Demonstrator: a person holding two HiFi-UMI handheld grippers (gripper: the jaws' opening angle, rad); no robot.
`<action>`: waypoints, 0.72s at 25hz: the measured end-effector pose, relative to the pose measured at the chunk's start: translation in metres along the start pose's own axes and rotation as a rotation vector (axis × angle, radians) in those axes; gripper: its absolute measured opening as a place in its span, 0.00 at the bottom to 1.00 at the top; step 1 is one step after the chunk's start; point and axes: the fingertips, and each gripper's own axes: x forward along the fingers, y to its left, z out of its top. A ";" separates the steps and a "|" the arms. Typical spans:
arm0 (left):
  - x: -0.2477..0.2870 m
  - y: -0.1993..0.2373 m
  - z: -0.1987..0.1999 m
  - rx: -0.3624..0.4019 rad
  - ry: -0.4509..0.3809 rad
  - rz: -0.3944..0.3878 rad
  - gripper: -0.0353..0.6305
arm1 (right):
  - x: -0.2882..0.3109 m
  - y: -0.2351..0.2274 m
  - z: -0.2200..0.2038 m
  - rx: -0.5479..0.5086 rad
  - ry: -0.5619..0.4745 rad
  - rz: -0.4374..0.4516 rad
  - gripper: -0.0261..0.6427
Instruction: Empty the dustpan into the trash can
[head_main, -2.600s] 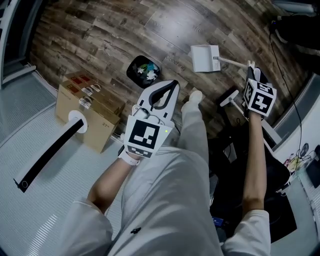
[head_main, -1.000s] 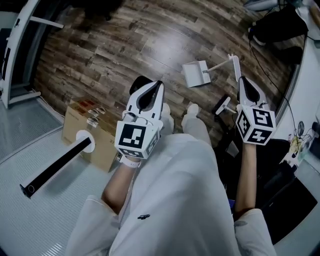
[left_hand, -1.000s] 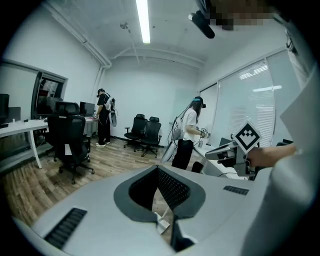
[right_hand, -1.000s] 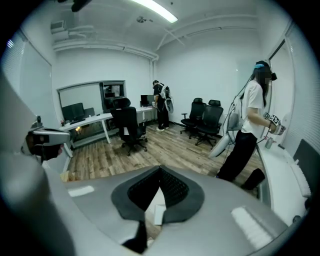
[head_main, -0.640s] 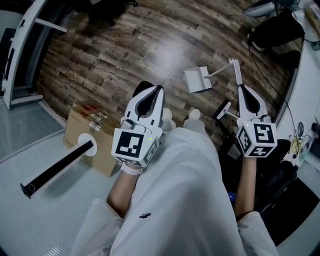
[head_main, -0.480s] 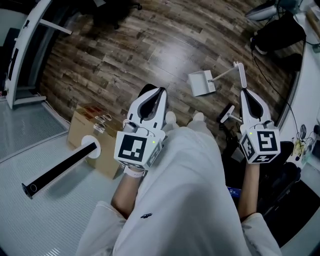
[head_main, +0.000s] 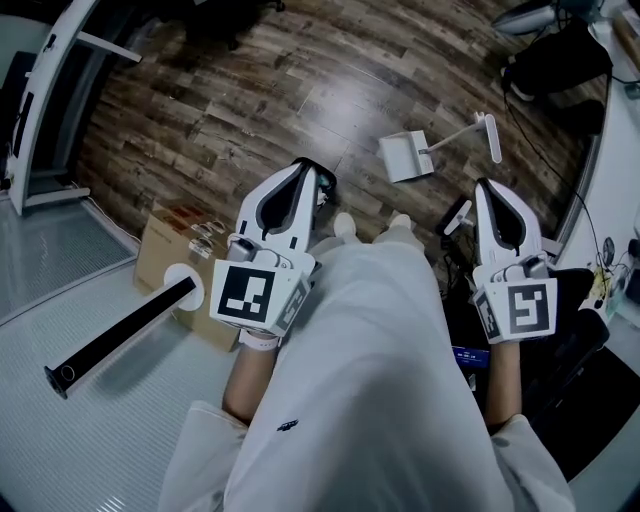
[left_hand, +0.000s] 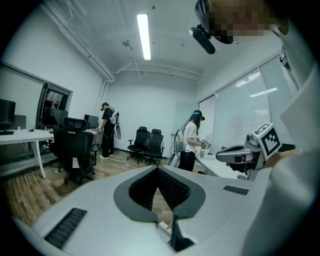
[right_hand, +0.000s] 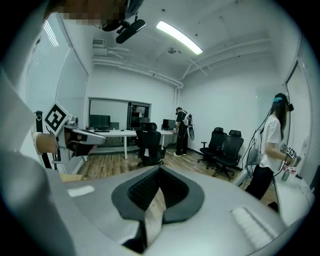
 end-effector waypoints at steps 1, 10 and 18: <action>-0.001 0.001 0.001 -0.001 -0.004 -0.001 0.06 | -0.001 0.001 0.004 0.007 -0.011 -0.003 0.06; -0.006 0.009 0.007 0.008 -0.024 -0.005 0.06 | 0.001 0.015 0.028 -0.002 -0.085 0.007 0.06; -0.011 0.008 0.002 0.003 -0.023 -0.006 0.06 | 0.006 0.024 0.032 -0.014 -0.112 0.011 0.06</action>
